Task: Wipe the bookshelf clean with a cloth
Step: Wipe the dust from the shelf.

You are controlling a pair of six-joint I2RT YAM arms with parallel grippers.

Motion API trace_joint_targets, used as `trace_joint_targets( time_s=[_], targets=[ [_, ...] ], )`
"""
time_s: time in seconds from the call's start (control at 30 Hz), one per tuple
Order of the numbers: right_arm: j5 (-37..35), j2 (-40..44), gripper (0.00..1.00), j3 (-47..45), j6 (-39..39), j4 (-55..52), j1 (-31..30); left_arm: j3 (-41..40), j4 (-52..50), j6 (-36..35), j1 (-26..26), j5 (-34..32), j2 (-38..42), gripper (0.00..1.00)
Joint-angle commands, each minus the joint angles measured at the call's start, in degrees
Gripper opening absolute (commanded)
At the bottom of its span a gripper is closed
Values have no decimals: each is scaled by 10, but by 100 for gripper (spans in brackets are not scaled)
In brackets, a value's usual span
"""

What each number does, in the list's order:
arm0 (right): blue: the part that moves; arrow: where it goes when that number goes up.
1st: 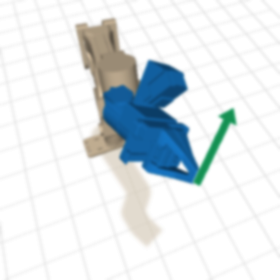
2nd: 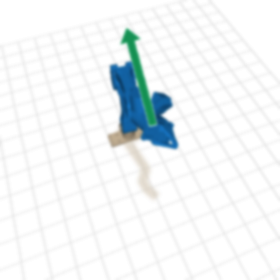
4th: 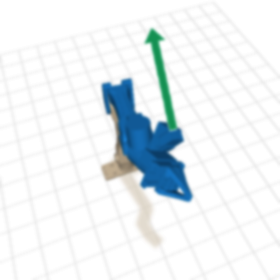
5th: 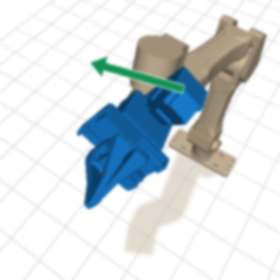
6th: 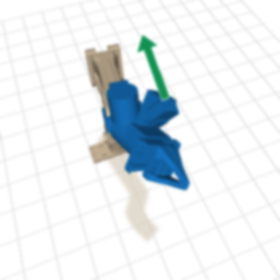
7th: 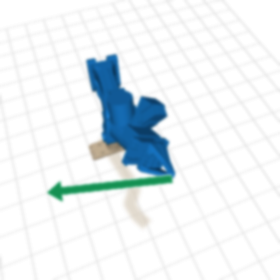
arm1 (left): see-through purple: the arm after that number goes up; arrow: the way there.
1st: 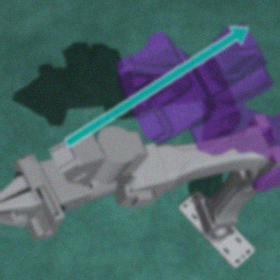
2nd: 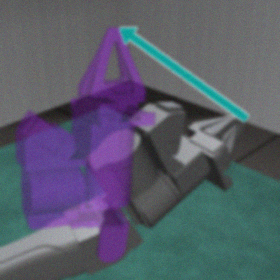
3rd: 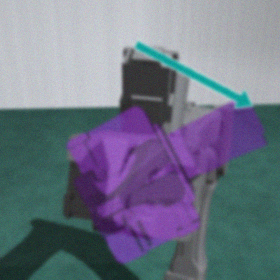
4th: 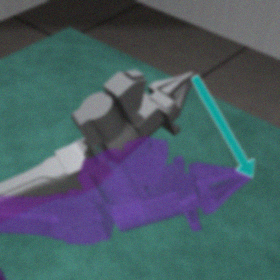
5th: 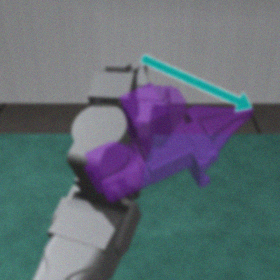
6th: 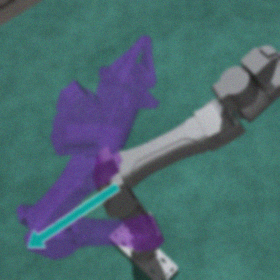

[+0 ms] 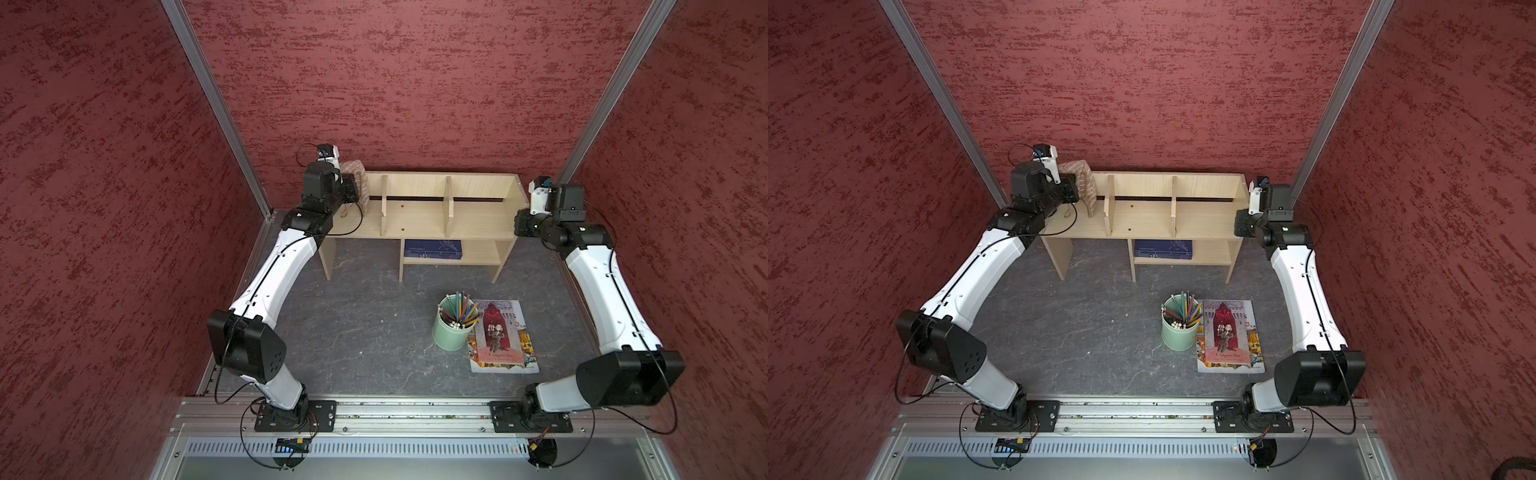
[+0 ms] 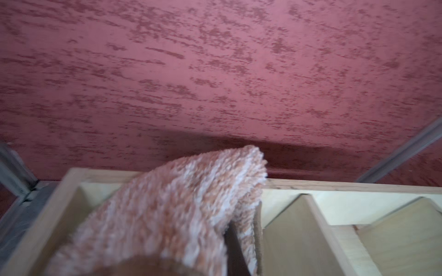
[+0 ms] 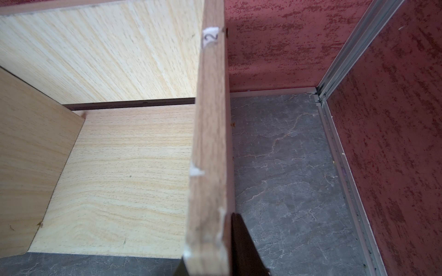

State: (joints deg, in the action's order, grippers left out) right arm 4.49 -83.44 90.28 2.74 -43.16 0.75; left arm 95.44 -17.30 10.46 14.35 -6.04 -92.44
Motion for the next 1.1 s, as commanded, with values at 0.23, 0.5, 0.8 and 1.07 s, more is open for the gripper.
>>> trace_joint_targets(
  time_s=[0.23,0.5,0.8,1.07],
  targets=[
    [78,3,0,1,69,72,6,-133,2,-21,25,16,85,0],
    [76,4,0,-6,67,71,8,-187,-10,-4,76,53,72,0],
    [82,12,0,-10,64,73,8,-106,-53,22,59,16,82,71],
    [80,12,0,-11,67,72,9,-64,-86,16,32,21,44,79]
  ],
)
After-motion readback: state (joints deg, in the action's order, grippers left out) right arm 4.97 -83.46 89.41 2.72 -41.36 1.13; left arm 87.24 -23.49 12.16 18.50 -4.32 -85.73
